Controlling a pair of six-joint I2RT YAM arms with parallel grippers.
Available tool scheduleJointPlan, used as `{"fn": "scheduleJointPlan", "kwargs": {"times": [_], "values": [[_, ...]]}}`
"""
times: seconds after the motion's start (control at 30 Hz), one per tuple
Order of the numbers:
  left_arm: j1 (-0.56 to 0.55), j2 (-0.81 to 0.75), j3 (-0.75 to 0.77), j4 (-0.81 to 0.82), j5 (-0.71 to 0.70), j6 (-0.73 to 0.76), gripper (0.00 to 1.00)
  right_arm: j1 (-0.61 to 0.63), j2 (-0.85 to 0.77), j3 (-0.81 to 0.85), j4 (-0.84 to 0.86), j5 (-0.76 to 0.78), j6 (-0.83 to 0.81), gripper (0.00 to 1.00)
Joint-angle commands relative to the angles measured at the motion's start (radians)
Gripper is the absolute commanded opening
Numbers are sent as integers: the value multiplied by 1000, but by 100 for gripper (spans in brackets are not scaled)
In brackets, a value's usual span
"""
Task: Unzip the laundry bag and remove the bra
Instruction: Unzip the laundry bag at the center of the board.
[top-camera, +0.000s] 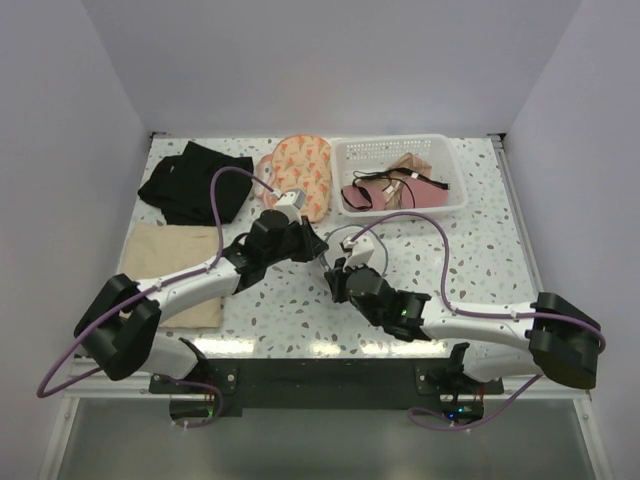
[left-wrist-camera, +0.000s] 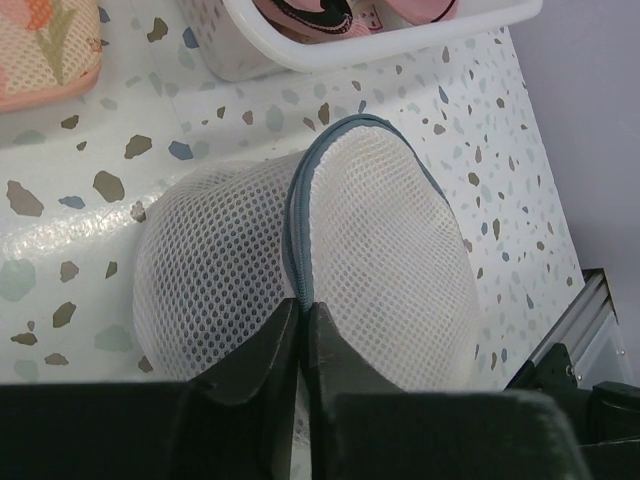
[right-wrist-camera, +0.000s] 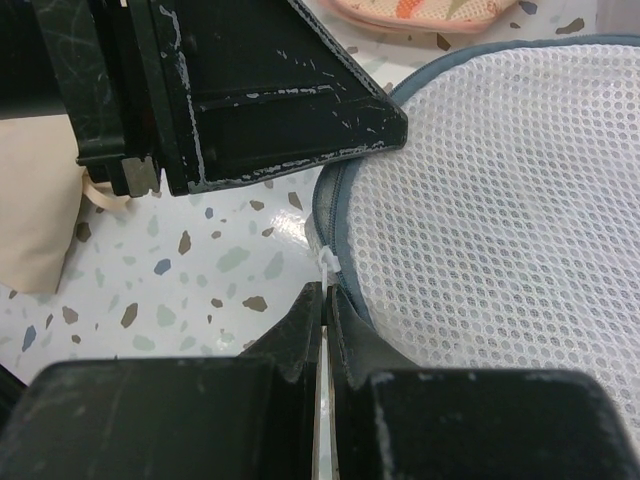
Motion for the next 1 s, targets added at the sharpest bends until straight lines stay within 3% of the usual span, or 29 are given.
{"fn": "scheduleJointPlan", "kwargs": {"times": [0.0,0.47,0.97], "values": [[-5,12,3,54,4,-4,2,2,-2,12,40,5,-6,0],[-6,-43,23,-52,-227,42,0,2,-92,-57,-17,5,46,0],[-6,-98,6,-100,-281,49,0,2,-260,-144,-173,155,138,0]]}}
